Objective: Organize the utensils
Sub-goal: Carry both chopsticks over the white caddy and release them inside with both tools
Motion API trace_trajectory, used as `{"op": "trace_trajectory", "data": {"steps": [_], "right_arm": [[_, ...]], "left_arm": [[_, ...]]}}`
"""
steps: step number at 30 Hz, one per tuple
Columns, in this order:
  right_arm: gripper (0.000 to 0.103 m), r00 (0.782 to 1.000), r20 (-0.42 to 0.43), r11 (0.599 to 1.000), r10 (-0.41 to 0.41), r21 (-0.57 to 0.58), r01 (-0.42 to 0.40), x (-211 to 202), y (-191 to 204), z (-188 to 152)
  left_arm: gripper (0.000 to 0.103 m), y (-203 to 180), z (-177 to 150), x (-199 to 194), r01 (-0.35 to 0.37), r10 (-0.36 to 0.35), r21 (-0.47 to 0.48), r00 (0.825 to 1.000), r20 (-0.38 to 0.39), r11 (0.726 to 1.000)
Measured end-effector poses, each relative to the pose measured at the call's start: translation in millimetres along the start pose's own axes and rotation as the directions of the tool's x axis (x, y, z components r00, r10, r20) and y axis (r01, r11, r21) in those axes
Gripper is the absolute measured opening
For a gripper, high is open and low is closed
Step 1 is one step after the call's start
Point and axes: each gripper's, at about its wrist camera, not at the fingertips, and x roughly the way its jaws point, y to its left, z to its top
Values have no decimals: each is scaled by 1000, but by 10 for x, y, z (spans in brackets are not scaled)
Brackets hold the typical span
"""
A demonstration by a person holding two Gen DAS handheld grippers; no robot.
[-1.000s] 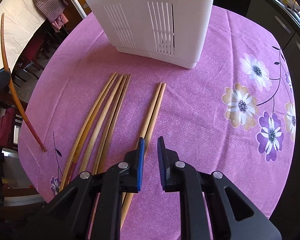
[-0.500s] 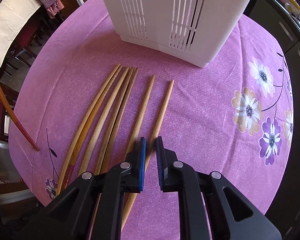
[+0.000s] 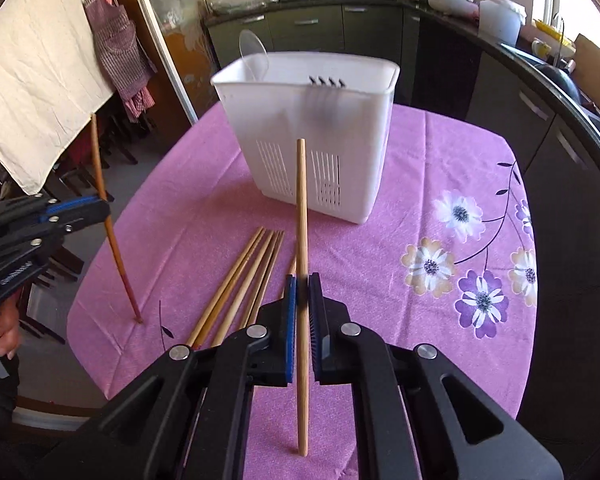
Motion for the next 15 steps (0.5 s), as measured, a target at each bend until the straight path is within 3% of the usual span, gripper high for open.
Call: {"op": "trace_trajectory", "data": {"steps": [7, 15], "right_arm": [[7, 996, 90, 1000, 12, 7, -13, -570, -99, -296], [7, 992, 123, 999, 33, 0, -34, -756, -43, -368]], "left_arm": [[7, -9, 0, -112, -1, 1, 8, 1000, 19, 1000], [7, -31, -11, -198, -4, 3, 17, 1000, 31, 1000]]}}
